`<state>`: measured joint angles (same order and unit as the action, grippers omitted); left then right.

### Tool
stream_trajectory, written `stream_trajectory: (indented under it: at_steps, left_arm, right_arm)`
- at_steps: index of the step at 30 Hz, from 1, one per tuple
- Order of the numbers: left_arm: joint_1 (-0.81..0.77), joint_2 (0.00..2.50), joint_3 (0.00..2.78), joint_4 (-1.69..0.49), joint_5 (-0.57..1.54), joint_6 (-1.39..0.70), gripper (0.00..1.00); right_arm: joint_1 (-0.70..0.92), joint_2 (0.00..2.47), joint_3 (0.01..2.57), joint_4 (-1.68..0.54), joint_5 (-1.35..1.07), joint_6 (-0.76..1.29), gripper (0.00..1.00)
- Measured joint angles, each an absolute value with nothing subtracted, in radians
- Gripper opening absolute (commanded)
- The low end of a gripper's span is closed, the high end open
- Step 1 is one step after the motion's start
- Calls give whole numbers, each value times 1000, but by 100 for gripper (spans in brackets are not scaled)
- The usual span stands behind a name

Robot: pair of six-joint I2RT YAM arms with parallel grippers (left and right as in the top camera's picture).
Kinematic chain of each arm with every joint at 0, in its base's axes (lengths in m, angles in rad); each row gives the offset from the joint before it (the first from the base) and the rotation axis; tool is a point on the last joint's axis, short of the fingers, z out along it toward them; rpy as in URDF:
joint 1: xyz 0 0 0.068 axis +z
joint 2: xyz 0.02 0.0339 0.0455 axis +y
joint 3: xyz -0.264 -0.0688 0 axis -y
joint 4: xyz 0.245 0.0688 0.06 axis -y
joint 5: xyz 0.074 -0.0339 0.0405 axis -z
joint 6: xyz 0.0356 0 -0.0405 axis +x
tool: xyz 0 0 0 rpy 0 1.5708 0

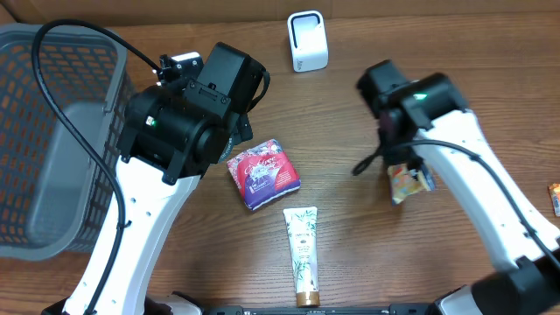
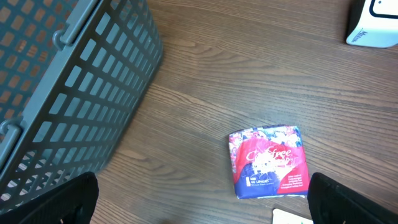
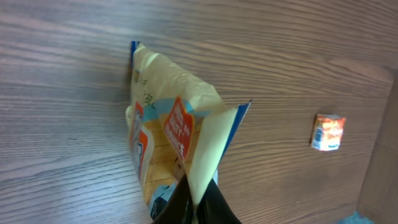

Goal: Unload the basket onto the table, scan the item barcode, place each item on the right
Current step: 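Carry the wet-wipes pack left and drop it flipped beside the Pantene tube, then move the right gripper back over the wet-wipes pack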

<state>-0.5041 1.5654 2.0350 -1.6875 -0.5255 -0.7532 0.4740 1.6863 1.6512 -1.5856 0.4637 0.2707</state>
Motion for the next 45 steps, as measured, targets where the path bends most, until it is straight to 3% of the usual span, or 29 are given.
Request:
stream_trajectory:
  at_steps: [7, 14, 15, 16, 17, 19, 30, 37, 38, 39, 40, 41, 42, 45]
  left_arm:
    - [-504, 1565, 2035, -1687, -525, -753, 100]
    - [-504, 1565, 2035, -1687, -525, -753, 100]
    - [-504, 1565, 2035, -1687, -525, -753, 99]
    - [-504, 1565, 2035, -1687, -525, -753, 100]
    - [-504, 1565, 2035, -1687, -525, -753, 100]
    - [-504, 1565, 2035, -1687, -525, -753, 100]
    - [-504, 1565, 2035, -1688, -525, -753, 100]
    - [-504, 1565, 2035, -1687, -525, -753, 100]
    - [-504, 1565, 2035, -1688, -525, -753, 100]
    - [-504, 1565, 2035, -1687, -525, -753, 100]
    - [-504, 1565, 2035, -1687, -525, -753, 100]
    - [-504, 1565, 2035, -1688, -525, -753, 100]
    - [-504, 1565, 2035, -1687, -525, -753, 100]
    - [-504, 1565, 2035, -1687, -526, -753, 100]
  right_arm:
    - [588, 1848, 1651, -1526, 405, 302, 4]
    - [754, 1940, 1648, -1341, 199, 314, 7]
    - [775, 1943, 1647, -1309, 167, 315, 20]
    - [794, 1944, 1647, -1286, 136, 319, 44]
    - [812, 1944, 1648, -1262, 100, 319, 58]
    - [828, 1944, 1648, -1241, 44, 321, 100]
    - [777, 1939, 1647, -1306, -90, 398, 100]
    - [549, 1837, 1647, -1301, -149, 546, 100]
    - [503, 1815, 1647, -1302, -168, 571, 100]
    - [457, 1794, 1647, -1301, -183, 595, 91]
    - [419, 1777, 1647, -1300, -197, 611, 65]
    - [378, 1760, 1647, -1295, -209, 629, 26]
    - [337, 1741, 1648, -1287, -219, 635, 4]
    - [262, 1705, 1648, -1262, -257, 633, 4]
